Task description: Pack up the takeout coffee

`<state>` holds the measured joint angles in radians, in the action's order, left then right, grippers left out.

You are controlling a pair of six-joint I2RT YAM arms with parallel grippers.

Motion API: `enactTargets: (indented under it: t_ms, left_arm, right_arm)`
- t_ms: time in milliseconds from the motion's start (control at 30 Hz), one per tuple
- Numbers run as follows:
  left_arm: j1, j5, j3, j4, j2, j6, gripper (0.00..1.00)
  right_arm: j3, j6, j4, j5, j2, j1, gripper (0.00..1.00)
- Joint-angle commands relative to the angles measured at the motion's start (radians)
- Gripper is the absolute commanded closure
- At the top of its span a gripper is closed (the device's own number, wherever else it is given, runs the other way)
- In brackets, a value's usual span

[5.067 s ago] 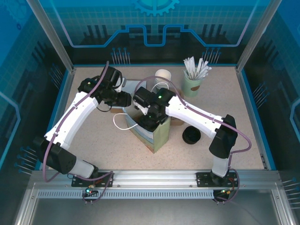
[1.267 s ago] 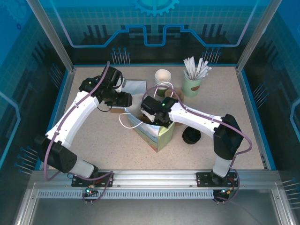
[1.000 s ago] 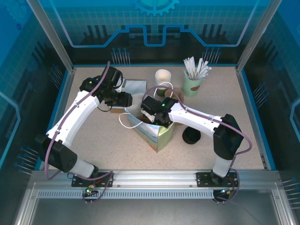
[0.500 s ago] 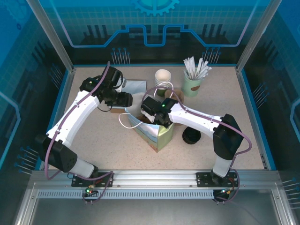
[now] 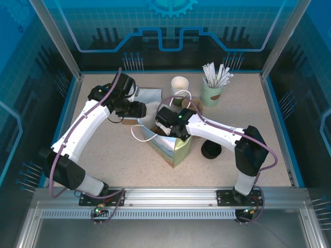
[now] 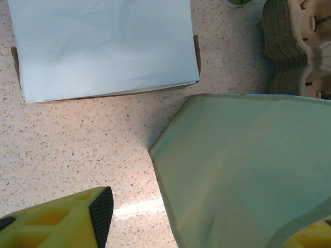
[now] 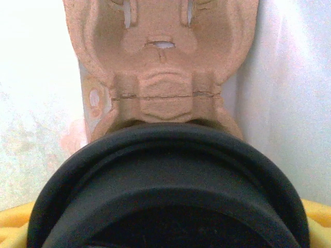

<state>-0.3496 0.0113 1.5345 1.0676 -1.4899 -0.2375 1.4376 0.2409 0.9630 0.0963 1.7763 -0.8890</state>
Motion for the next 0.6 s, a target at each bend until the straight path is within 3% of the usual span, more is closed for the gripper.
enactTargets:
  t_ms: [0,567]
  left_arm:
    - [0.011,-0.024,-0.010,0.021,-0.011,-0.013,0.39]
    - [0.011,-0.024,-0.005,0.023,-0.015,-0.013,0.38]
  right_arm:
    - [-0.047,-0.018,0.033,-0.007,0.037,0.012,0.20]
    - [-0.072,-0.041,0.037,-0.005,0.069,0.012,0.19]
